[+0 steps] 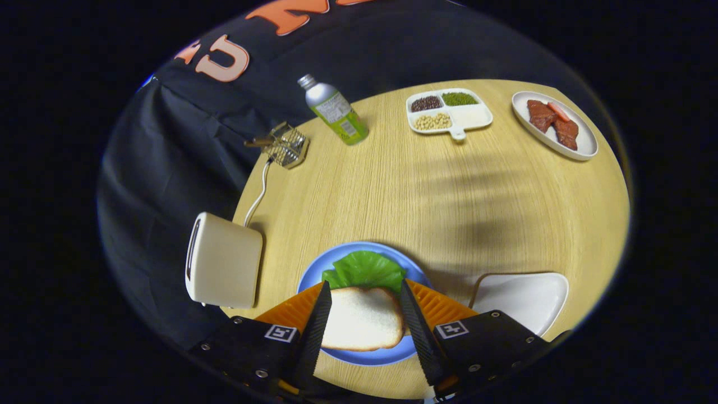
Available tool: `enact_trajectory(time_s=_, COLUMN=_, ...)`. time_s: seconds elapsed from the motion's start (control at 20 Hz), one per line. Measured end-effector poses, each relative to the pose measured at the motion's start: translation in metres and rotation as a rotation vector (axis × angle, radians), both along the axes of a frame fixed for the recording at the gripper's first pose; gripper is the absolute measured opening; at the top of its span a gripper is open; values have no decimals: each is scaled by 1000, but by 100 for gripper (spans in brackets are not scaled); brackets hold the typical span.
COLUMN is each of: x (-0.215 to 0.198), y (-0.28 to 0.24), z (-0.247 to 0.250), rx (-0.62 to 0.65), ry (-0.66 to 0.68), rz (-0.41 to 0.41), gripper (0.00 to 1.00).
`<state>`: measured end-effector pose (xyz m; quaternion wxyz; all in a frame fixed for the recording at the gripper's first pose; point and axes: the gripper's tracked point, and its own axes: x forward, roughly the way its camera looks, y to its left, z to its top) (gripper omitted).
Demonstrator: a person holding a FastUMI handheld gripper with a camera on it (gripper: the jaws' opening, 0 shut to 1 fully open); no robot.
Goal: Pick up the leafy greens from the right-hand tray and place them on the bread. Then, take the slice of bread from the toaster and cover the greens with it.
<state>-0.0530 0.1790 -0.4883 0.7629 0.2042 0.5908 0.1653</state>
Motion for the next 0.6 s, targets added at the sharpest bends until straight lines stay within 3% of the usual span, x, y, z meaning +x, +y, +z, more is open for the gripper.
enact_trajectory(time_s=0.15, x=29, y=-15, z=38, rx=-10, ry=-142, rz=-49, gripper=78)
enact_trajectory(time_s=0.4, x=67, y=-40, z=125, rx=-43, ry=-376, rz=-87, gripper=93)
enact_trajectory(time_s=0.6, x=88, y=-61, z=204, rx=-97, ry=-566, rz=-100, gripper=94)
